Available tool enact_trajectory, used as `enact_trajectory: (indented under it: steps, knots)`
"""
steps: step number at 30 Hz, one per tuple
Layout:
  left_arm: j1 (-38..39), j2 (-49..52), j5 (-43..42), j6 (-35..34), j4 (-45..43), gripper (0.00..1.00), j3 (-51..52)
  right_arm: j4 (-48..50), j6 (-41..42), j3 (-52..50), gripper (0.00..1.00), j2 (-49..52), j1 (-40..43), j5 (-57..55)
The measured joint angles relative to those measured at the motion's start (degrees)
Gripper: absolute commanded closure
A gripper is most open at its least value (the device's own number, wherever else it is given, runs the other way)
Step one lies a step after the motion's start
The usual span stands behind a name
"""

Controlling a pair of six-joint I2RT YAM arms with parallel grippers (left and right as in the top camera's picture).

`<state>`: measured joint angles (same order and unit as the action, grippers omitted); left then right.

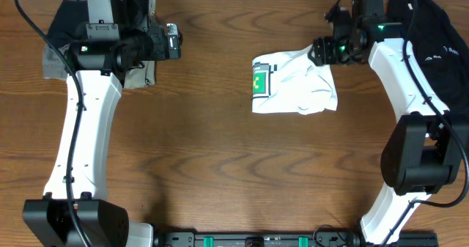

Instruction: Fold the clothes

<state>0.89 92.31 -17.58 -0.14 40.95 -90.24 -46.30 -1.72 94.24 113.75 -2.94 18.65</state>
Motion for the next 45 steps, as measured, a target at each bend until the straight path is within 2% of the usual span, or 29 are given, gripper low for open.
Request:
enact_trajectory:
  steps: [3, 6, 8, 11, 14, 18, 22, 25, 29, 31, 36, 45]
  knots:
    - [0.00, 0.00, 0.02, 0.02, 0.04, 0.02, 0.00, -6.75, 1.07, 0.26, 0.83, 0.00, -0.42, 2.29]
    - [0.00, 0.00, 0.02, 0.02, 0.02, 0.02, 0.00, -13.00, 1.66, 0.28, 0.88, 0.00, -1.73, 2.78]
    - [0.00, 0.00, 0.02, 0.02, 0.02, 0.02, 0.00, -16.76, 2.56, 0.26, 0.82, 0.00, -3.19, 2.16]
    - [0.00, 0.00, 0.04, 0.02, 0.02, 0.02, 0.00, -21.00, 4.31, 0.02, 0.79, 0.00, -5.42, 0.28]
    - [0.00, 0.00, 0.02, 0.02, 0.09, 0.02, 0.00, -23.37, 6.08, -0.55, 0.70, 0.00, -7.13, -1.81]
    - [0.00, 0.00, 0.02, 0.02, 0.24, 0.02, 0.00, -22.49, 9.75, -2.47, 0.60, 0.00, -8.76, -6.14]
    - [0.00, 0.00, 0.02, 0.02, 0.28, 0.02, 0.00, -17.99, 12.48, -5.90, 0.59, 0.00, -9.31, -9.38]
    - [0.00, 0.00, 0.02, 0.02, 0.33, 0.02, 0.00, -13.75, 14.14, -9.35, 0.66, 0.00, -9.31, -10.67]
    - [0.00, 0.00, 0.02, 0.00, 0.42, 0.02, 0.00, -10.14, 15.69, -13.14, 0.90, 0.00, -9.31, -11.32]
    - [0.00, 0.00, 0.02, 0.02, 0.42, 0.02, 0.00, -9.22, 16.22, -13.64, 0.98, 0.00, -9.31, -11.45]
    - [0.00, 0.00, 0.02, 0.02, 0.44, 0.02, 0.00, -8.81, 16.63, -13.49, 0.99, -0.02, -9.29, -11.69]
    - [0.00, 0.00, 0.04, 0.02, 0.59, 0.02, 0.00, -17.38, 15.08, -8.33, 0.99, -5.55, -4.72, -12.85]
